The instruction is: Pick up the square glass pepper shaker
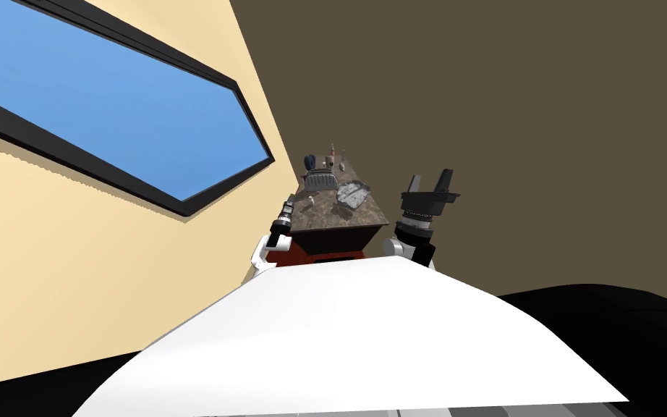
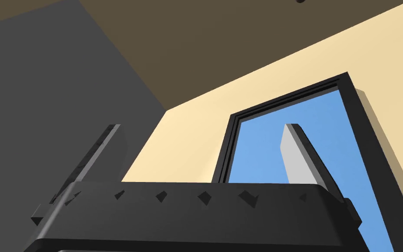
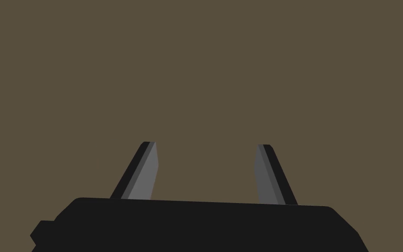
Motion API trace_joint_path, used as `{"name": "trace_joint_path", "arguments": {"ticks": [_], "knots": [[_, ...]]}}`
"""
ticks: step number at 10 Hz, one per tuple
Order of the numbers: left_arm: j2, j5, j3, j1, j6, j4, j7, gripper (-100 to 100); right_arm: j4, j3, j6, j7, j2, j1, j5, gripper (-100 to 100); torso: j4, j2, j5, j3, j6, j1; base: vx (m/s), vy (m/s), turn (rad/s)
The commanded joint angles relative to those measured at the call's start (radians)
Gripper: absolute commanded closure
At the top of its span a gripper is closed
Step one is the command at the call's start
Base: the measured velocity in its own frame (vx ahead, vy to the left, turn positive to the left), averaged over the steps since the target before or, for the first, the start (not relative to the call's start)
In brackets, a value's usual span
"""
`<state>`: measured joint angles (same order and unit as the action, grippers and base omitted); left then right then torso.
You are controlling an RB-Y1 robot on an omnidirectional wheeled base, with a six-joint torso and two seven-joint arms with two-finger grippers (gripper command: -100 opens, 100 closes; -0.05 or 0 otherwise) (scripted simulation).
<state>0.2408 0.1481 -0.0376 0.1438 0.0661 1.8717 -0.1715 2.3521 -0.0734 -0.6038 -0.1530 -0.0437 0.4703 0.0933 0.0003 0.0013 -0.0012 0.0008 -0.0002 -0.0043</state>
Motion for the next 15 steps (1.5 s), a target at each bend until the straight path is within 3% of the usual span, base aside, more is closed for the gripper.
{"name": "trace_joint_path", "arguments": {"ticks": [1, 4, 5, 7, 8, 9, 10, 15], "knots": [[0.010, 0.019, 0.000, -0.033, -0.041, -0.050, -0.007, -100, 0.000, 0.000, 0.000, 0.000, 0.000, 0.000, 0.000, 0, 0.000, 0.000, 0.000, 0.000, 0.000, 0.000, -0.019, -0.064, -0.067], [0.022, 0.055, 0.000, -0.090, -0.112, -0.136, -0.021, -100, 0.000, 0.000, 0.000, 0.000, 0.000, 0.000, 0.000, 0, 0.000, -0.001, 0.000, 0.000, 0.000, 0.000, -0.011, -0.072, -0.077], [0.022, 0.055, 0.000, -0.090, -0.115, -0.136, -0.021, -100, 0.000, 0.000, 0.000, 0.000, 0.000, 0.000, 0.000, 0, 0.000, -0.001, 0.000, -0.001, 0.000, 0.000, -0.008, -0.045, -0.039], [0.032, 0.091, 0.005, -0.147, -0.180, -0.211, -0.036, -100, 0.000, 0.000, 0.000, 0.000, 0.000, 0.000, 0.000, 0, 0.000, -0.001, 0.000, 0.000, 0.000, 0.001, -0.010, -0.060, -0.115], [0.032, 0.091, 0.005, -0.147, -0.192, -0.213, -0.036, -100, 0.000, 0.000, 0.000, 0.000, 0.000, 0.000, 0.000, 0, 0.000, -0.001, 0.000, 0.000, 0.000, 0.000, -0.011, -0.059, -0.050], [0.037, 0.109, 0.010, -0.174, -0.230, -0.251, -0.043, -100, 0.000, 0.000, 0.000, 0.000, 0.000, 0.000, 0.000, 0, 0.000, -0.001, 0.000, 0.000, 0.000, 0.001, -0.016, -0.056, -0.105], [0.037, 0.109, 0.010, -0.174, -0.230, -0.251, -0.043, -100, 0.000, 0.000, 0.000, 0.000, 0.000, 0.000, 0.000, 0, 0.000, 0.000, 0.000, 0.000, 0.000, 0.001, -0.009, -0.034, -0.066], [0.059, 0.176, 0.041, -0.274, -0.367, -0.389, -0.073, -100, 0.000, 0.000, 0.000, 0.000, 0.000, 0.000, 0.000, 0, 0.000, -0.002, 0.000, -0.001, 0.000, 0.002, 0.002, -0.039, -0.139]]}}
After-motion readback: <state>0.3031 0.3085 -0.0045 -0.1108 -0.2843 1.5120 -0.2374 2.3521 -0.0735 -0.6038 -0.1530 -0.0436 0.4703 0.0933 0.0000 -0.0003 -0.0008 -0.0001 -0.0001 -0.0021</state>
